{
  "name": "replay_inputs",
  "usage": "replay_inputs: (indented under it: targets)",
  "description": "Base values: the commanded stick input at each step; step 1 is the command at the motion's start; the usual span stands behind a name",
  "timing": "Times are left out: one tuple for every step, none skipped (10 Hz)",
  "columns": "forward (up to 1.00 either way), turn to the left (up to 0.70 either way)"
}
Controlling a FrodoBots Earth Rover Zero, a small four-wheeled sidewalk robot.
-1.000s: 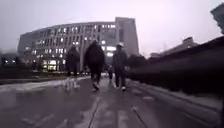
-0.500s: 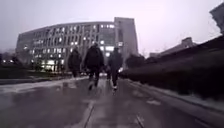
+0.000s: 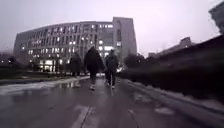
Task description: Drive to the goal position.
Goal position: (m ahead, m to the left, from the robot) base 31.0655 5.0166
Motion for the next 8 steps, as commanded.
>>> replay_inputs:
  targets:
    - [1.00, 0.00]
    - [1.00, 0.00]
    - [1.00, 0.00]
    - [1.00, 0.00]
    - [1.00, 0.00]
    - [1.00, 0.00]
    - [1.00, 0.00]
    - [1.00, 0.00]
